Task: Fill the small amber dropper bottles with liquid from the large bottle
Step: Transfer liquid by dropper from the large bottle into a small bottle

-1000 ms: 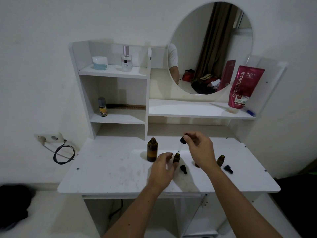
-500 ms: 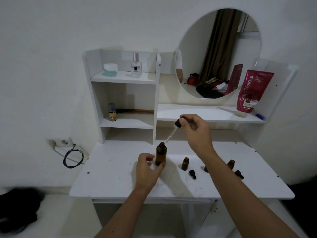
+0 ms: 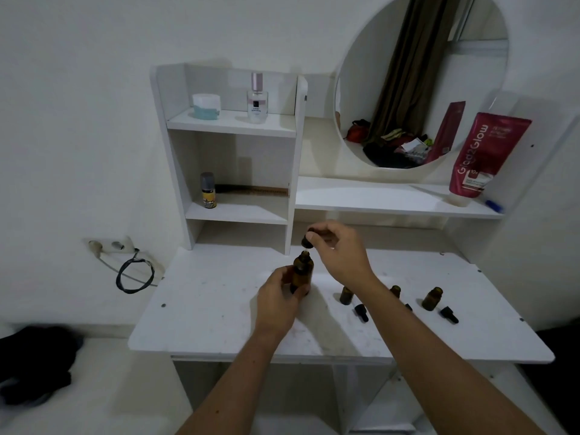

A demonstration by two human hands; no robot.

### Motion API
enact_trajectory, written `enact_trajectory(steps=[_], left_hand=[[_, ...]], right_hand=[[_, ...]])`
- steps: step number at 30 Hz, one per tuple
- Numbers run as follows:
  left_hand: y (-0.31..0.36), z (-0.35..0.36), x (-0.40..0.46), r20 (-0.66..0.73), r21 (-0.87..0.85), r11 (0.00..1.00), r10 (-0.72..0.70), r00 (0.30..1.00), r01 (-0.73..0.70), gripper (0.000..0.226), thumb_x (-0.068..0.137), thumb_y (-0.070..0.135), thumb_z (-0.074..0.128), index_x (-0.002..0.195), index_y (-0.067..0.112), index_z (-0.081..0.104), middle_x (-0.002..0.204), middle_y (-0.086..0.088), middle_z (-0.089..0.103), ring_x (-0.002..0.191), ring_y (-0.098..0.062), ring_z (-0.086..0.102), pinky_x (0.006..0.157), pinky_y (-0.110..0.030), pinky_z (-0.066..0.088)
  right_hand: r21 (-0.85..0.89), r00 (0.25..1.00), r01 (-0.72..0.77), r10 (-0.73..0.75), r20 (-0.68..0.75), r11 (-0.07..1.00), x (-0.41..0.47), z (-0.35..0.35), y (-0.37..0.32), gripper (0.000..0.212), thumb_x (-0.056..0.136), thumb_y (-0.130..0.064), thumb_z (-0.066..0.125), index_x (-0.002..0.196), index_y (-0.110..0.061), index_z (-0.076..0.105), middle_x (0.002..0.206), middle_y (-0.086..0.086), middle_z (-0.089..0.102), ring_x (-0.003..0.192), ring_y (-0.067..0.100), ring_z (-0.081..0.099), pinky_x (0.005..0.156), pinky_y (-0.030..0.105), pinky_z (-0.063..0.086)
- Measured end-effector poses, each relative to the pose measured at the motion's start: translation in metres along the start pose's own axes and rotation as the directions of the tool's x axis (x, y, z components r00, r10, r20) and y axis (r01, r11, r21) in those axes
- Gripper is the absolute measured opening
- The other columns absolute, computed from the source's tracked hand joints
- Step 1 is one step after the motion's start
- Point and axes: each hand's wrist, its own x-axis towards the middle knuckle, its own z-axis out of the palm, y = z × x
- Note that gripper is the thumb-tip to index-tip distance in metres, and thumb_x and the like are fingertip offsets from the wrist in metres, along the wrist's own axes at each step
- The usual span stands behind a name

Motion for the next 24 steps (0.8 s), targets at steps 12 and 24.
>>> enact_trajectory(steps=[12,24], left_hand=[[-0.001,0.001,-0.002,0.01,0.018,1.0,0.009,1.0,-0.009,0.043,0.09,0.028,0.079,0.13,0.025,0.062,0.118,0.014,0.068,0.106,-0.006,0.062,0.092,-0.015,0.046],[0.002,-0.001,-0.007,-0.007,0.042,0.999,0.001,1.0,-0.001,0.051,0.086,0.036,0.081,0.131,0.022,0.06,0.122,0.011,0.068,0.108,-0.007,0.061,0.096,-0.022,0.047]], right_hand=[[-0.124,1.0,-0.026,0.027,0.007,0.992,-0.003,0.009,0.013,0.007,0.094,-0.014,0.073,0.087,-0.015,0.074,0.08,-0.011,0.07,0.077,0.001,0.063,0.067,0.002,0.044],[0.091,0.998,-0.057,0.058,0.0,0.994,0.004,-0.016,-0.012,0.012,0.096,-0.019,0.072,0.107,-0.017,0.076,0.099,-0.008,0.076,0.093,0.002,0.07,0.082,0.009,0.051]])
